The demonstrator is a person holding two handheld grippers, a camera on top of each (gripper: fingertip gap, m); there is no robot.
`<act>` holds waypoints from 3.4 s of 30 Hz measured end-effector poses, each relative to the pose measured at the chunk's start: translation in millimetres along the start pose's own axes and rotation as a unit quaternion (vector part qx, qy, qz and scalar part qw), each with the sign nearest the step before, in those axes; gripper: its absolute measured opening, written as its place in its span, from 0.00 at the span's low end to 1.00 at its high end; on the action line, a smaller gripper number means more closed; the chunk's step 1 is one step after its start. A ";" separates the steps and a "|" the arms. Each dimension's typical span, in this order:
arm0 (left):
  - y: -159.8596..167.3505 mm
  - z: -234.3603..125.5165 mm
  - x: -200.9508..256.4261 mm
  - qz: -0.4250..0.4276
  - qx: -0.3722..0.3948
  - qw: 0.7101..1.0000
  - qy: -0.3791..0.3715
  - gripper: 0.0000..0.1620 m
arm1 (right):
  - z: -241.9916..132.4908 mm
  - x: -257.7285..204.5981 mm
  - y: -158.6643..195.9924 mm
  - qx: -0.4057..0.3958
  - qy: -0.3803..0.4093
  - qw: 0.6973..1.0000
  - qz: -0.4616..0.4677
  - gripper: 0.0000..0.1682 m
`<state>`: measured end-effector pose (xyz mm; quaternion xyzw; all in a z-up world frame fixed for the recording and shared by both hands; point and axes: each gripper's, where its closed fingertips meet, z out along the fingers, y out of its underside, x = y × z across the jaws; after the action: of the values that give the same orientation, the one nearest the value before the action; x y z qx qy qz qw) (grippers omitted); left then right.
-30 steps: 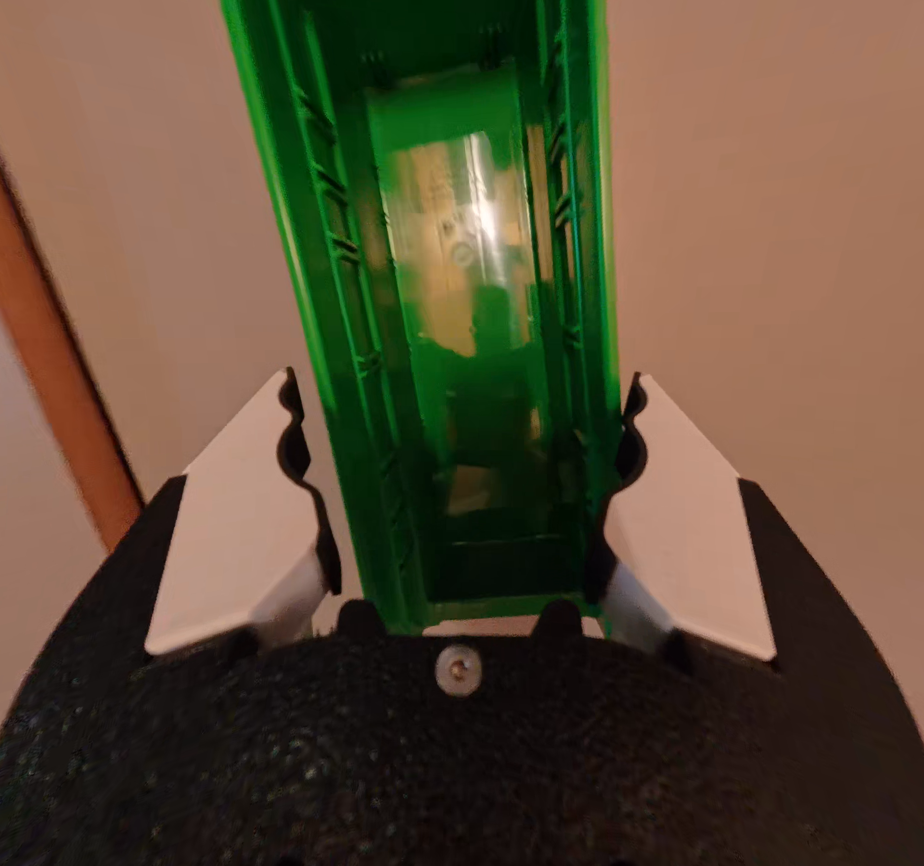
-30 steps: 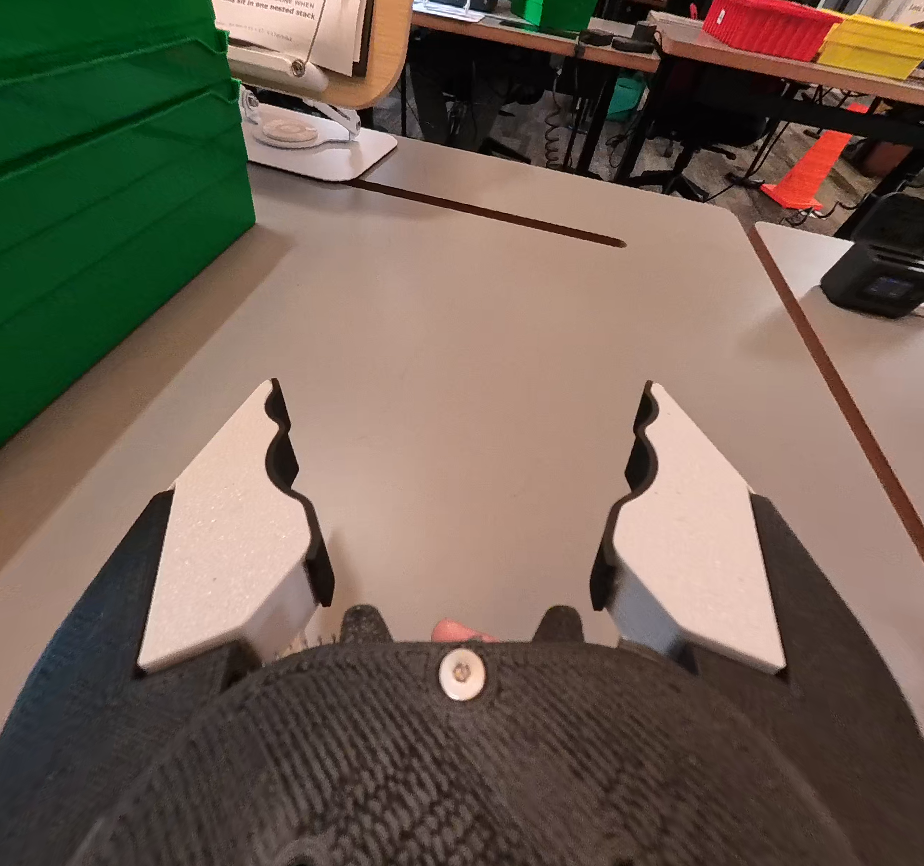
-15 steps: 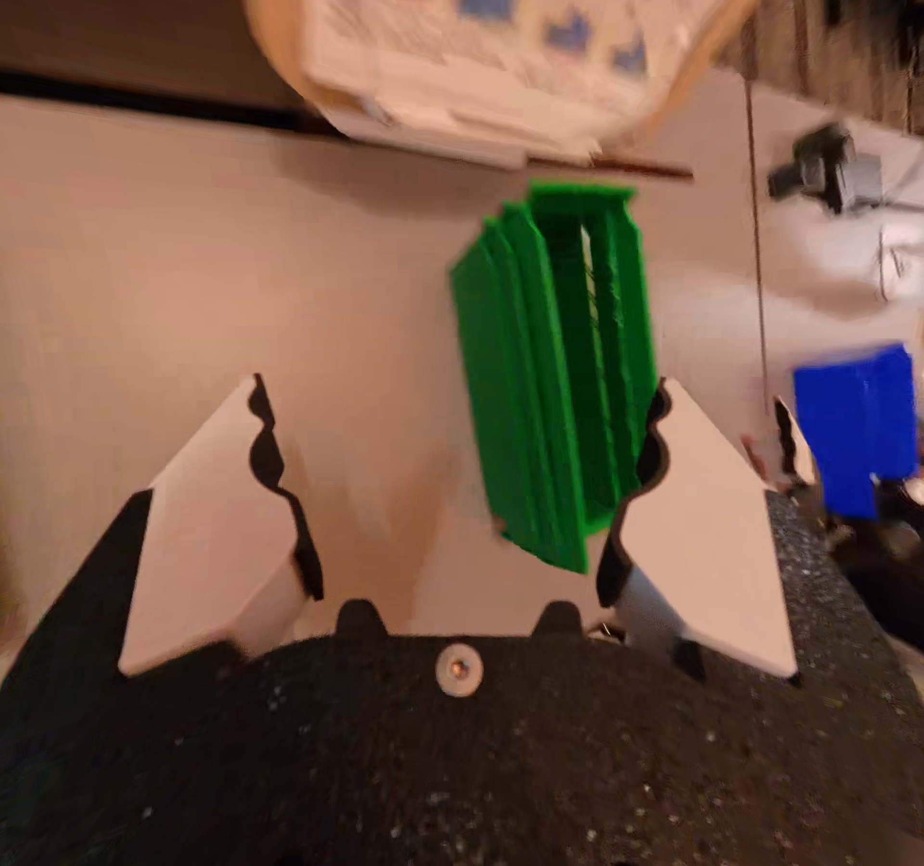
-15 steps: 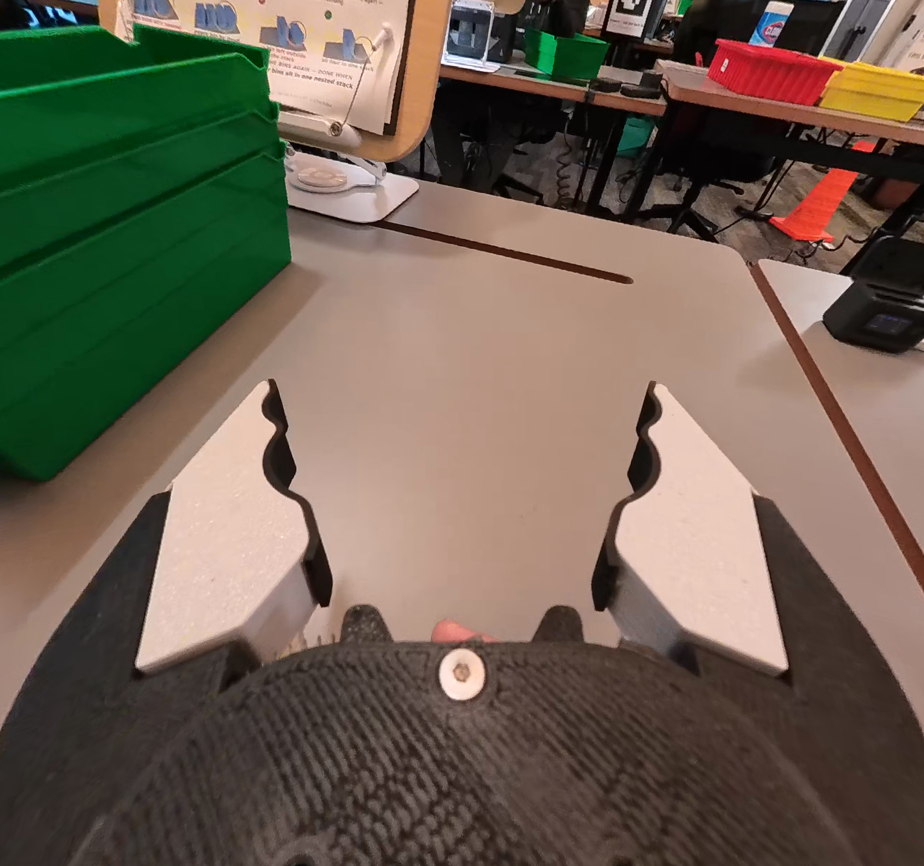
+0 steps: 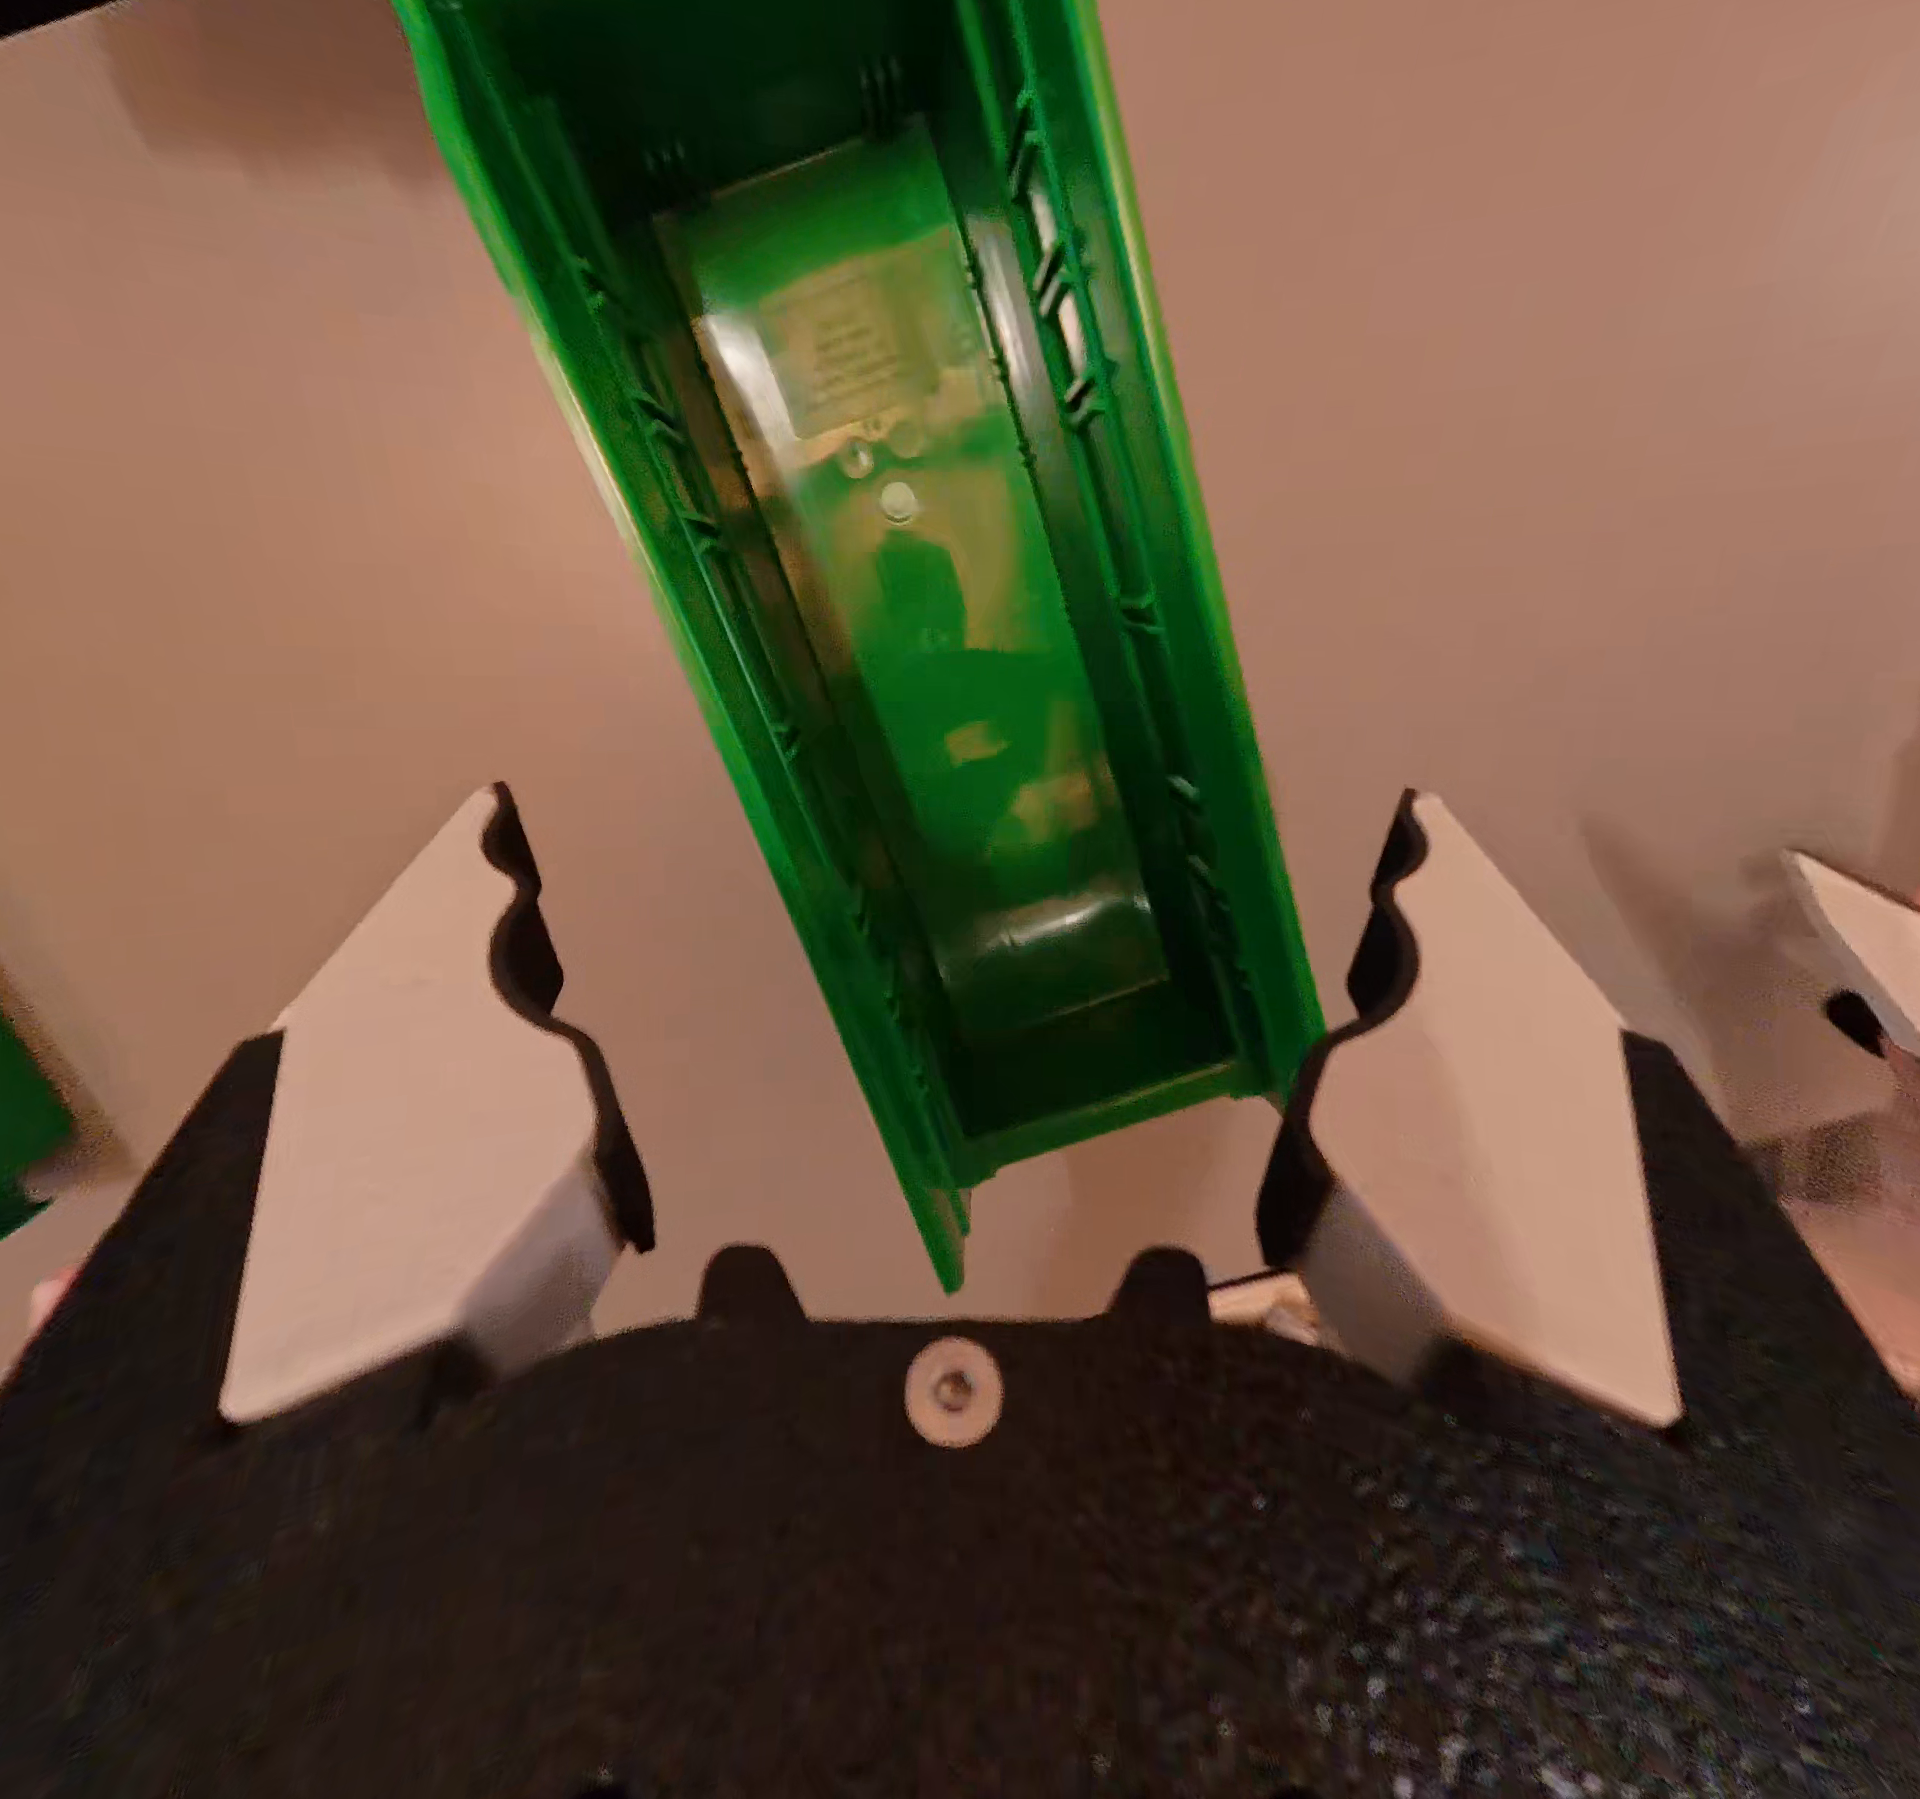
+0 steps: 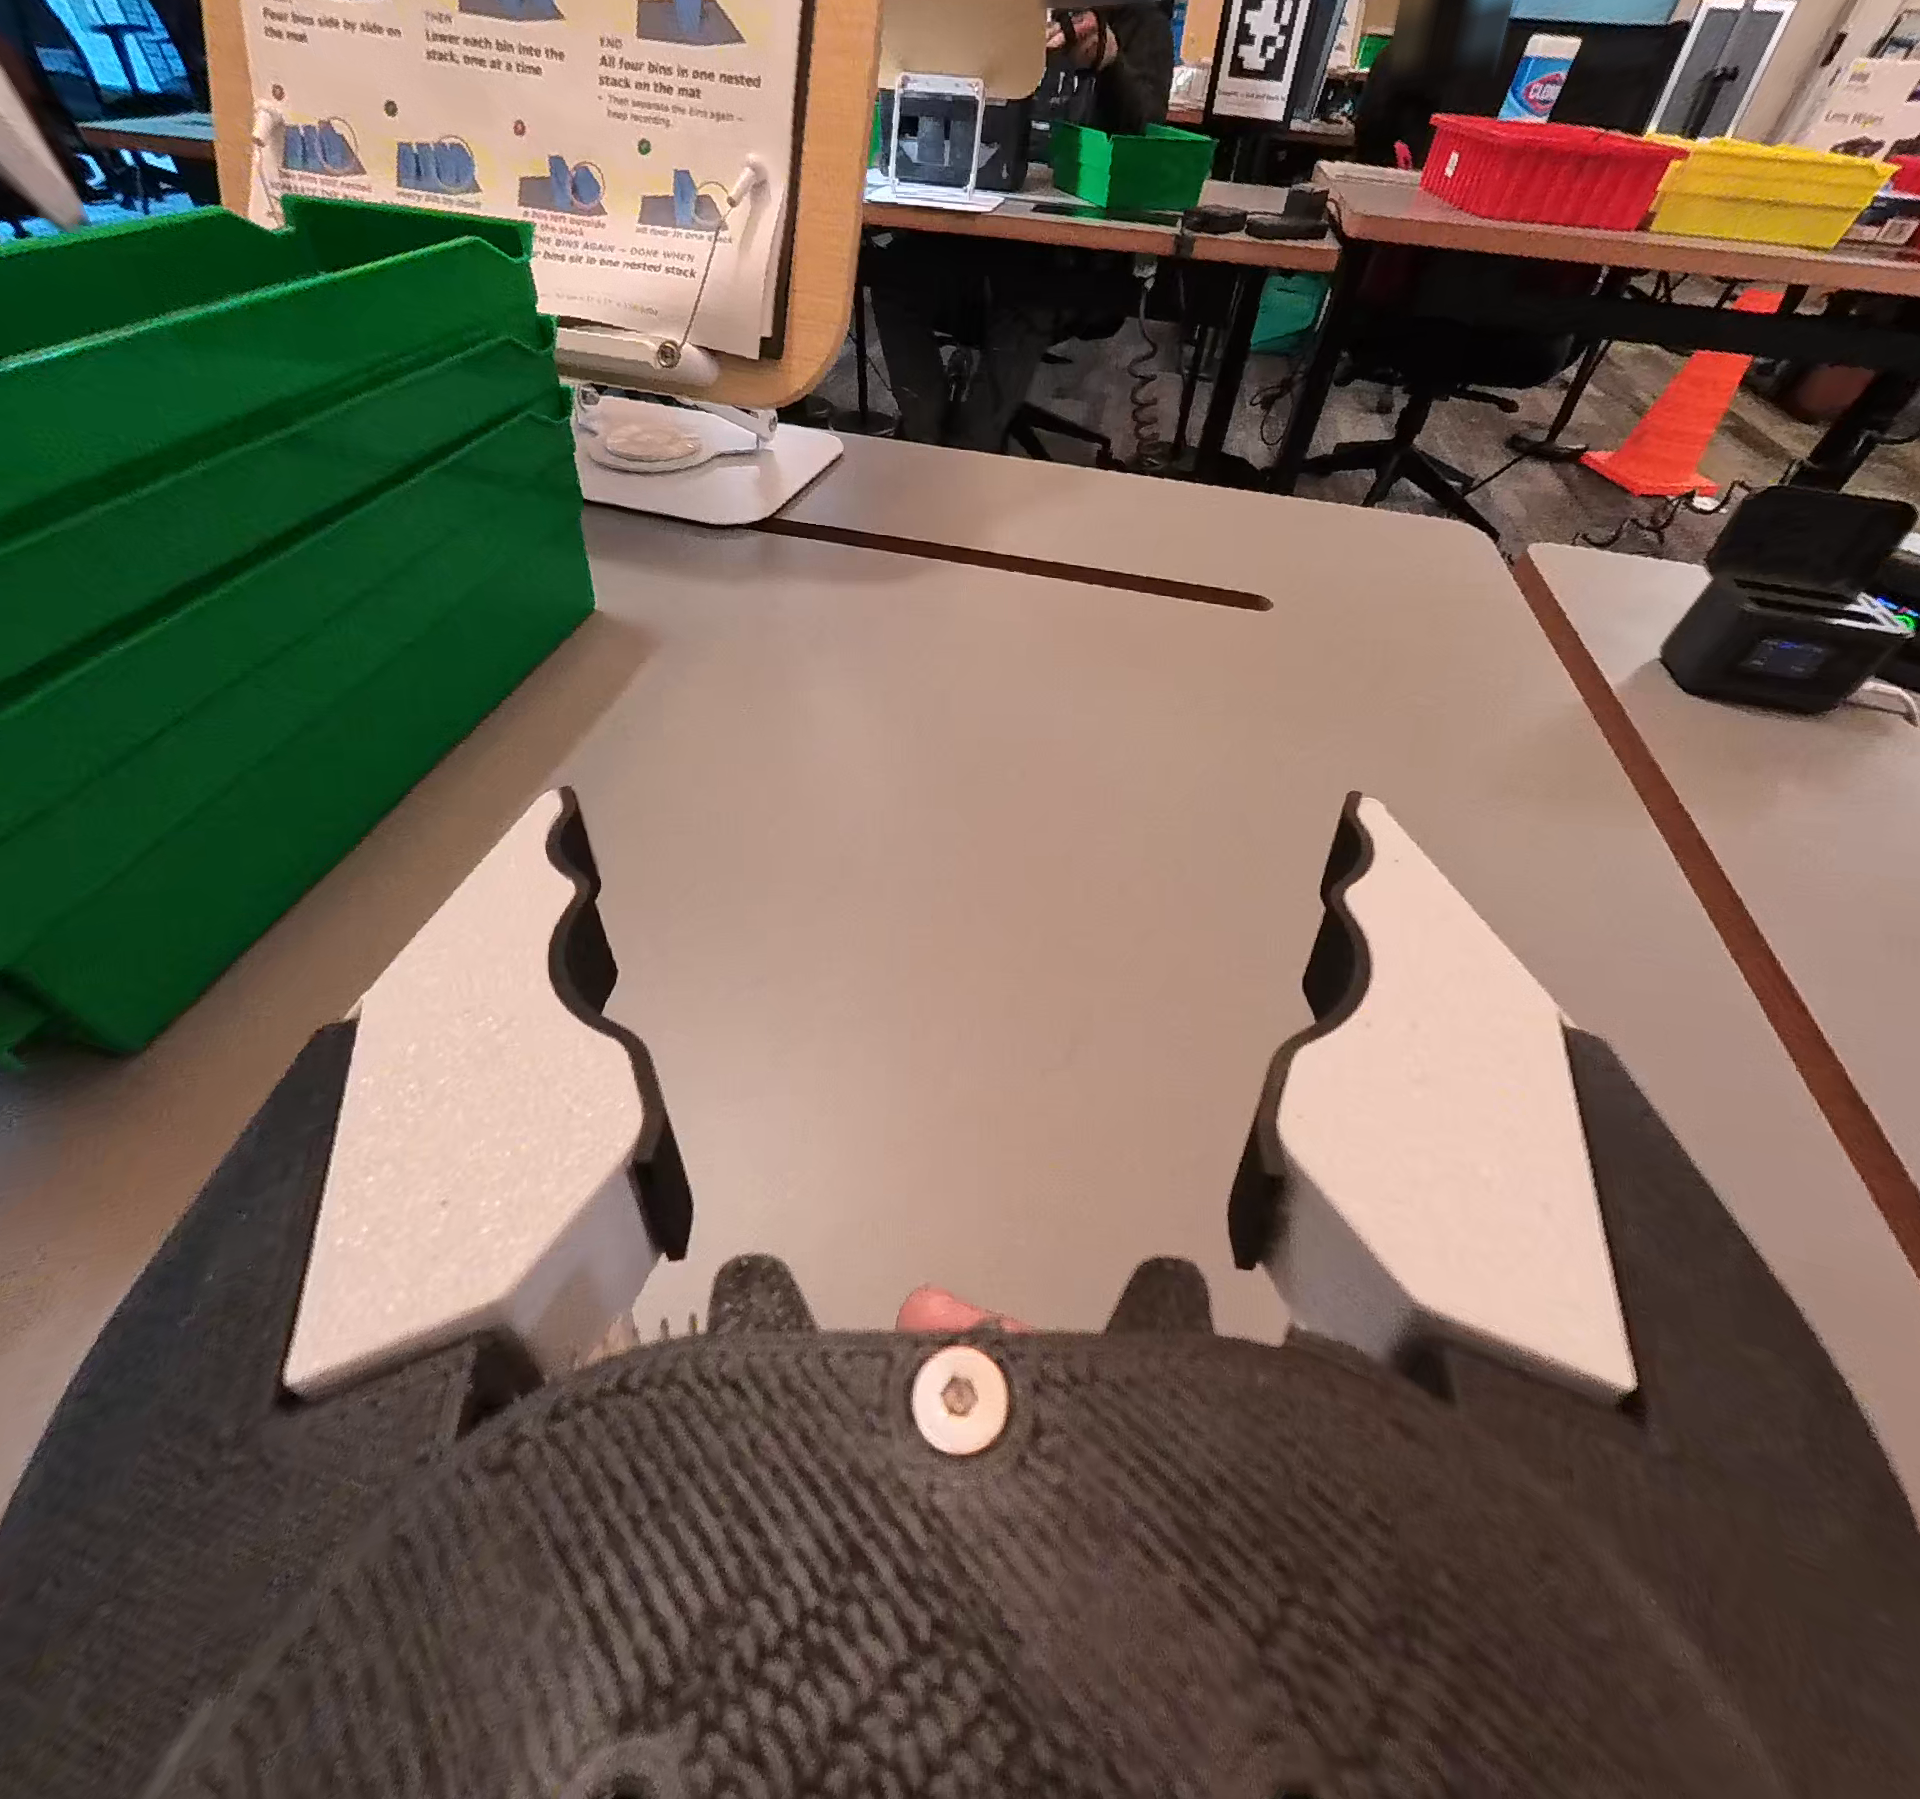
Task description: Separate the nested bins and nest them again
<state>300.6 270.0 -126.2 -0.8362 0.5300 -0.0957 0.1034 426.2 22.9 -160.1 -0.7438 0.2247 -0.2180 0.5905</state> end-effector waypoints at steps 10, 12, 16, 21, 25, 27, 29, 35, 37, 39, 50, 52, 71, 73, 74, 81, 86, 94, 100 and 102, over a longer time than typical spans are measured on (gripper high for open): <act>10.2 29.2 7.2 -0.011 -0.040 0.999 -0.011 0.76 | 3.1 -10.8 -0.8 -0.003 -0.011 1.000 -0.013 0.81; 10.5 28.9 7.7 0.002 -0.033 0.999 -0.019 0.76 | 3.9 -9.9 0.7 -0.005 -0.011 1.000 -0.012 0.81; 10.8 28.9 7.4 0.002 -0.029 0.999 -0.020 0.76 | 5.9 -9.9 4.1 -0.010 -0.012 1.000 -0.008 0.81; 12.5 28.1 8.3 -0.004 -0.041 0.999 -0.026 0.73 | 6.6 -14.4 3.4 -0.012 -0.016 1.000 -0.016 0.81; 14.8 25.3 8.2 -0.011 -0.061 0.997 -0.036 0.66 | 6.9 -15.7 4.2 -0.013 -0.018 1.000 -0.016 0.81; 15.8 24.0 8.3 -0.012 -0.071 0.997 -0.041 0.63 | 6.9 -15.8 4.6 -0.014 -0.019 1.000 -0.016 0.81; 16.7 23.0 8.2 -0.009 -0.085 0.995 -0.043 0.61 | 6.8 -15.7 4.0 -0.013 -0.020 1.000 -0.015 0.80; 16.9 21.1 6.1 0.004 -0.101 0.994 -0.044 0.57 | 4.4 -15.3 -0.4 -0.008 -0.021 1.000 -0.019 0.80; 15.6 21.4 4.1 0.004 -0.099 0.994 -0.041 0.56 | 3.6 -13.1 -1.6 -0.005 -0.019 1.000 -0.016 0.80; 14.6 20.1 3.0 0.000 -0.097 0.995 -0.034 0.55 | 3.2 -11.1 -0.9 -0.005 -0.019 1.000 -0.011 0.79; 11.9 6.6 1.8 -0.001 -0.096 0.995 -0.027 0.55 | 5.0 -10.0 2.1 -0.011 -0.017 1.000 -0.010 0.79; 12.6 7.2 0.8 -0.002 -0.096 0.995 -0.024 0.55 | 5.6 -12.2 2.1 -0.011 -0.019 1.000 -0.013 0.79; 8.6 -2.2 -13.6 0.030 -0.088 0.992 -0.089 0.54 | 8.5 -15.3 7.3 -0.022 -0.021 0.999 -0.021 0.79; 6.8 -3.1 -12.6 0.032 -0.082 0.993 -0.084 0.54 | 8.4 -14.9 7.3 -0.021 -0.020 0.999 -0.022 0.79; 6.3 -4.2 -10.9 0.032 -0.081 0.993 -0.074 0.54 | 8.4 -14.5 7.6 -0.022 -0.020 0.999 -0.021 0.79; -4.1 -20.2 5.3 0.024 -0.049 0.998 -0.005 0.54 | 10.3 -15.6 11.2 -0.028 -0.020 0.999 -0.026 0.79; -13.0 -43.1 9.3 0.035 -0.021 0.999 -0.012 0.54 | 11.0 -17.6 12.0 -0.030 -0.021 0.999 -0.030 0.79; -25.3 -88.5 -10.4 0.034 0.019 0.999 -0.028 0.54 | 9.5 -20.1 11.0 -0.029 -0.024 0.999 -0.034 0.79; -32.6 -117.9 -62.6 0.004 0.039 0.999 -0.032 0.55 | 10.9 -17.9 14.5 -0.035 -0.022 0.999 -0.032 0.79; -33.3 -117.1 -89.5 -0.002 0.045 0.998 -0.039 0.55 | 10.5 -17.6 14.3 -0.035 -0.022 0.999 -0.034 0.79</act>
<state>260.3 356.6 -9.2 -0.8347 0.5194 -0.0865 0.1614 417.1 38.6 -177.2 -0.7755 0.1943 -0.2137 0.5615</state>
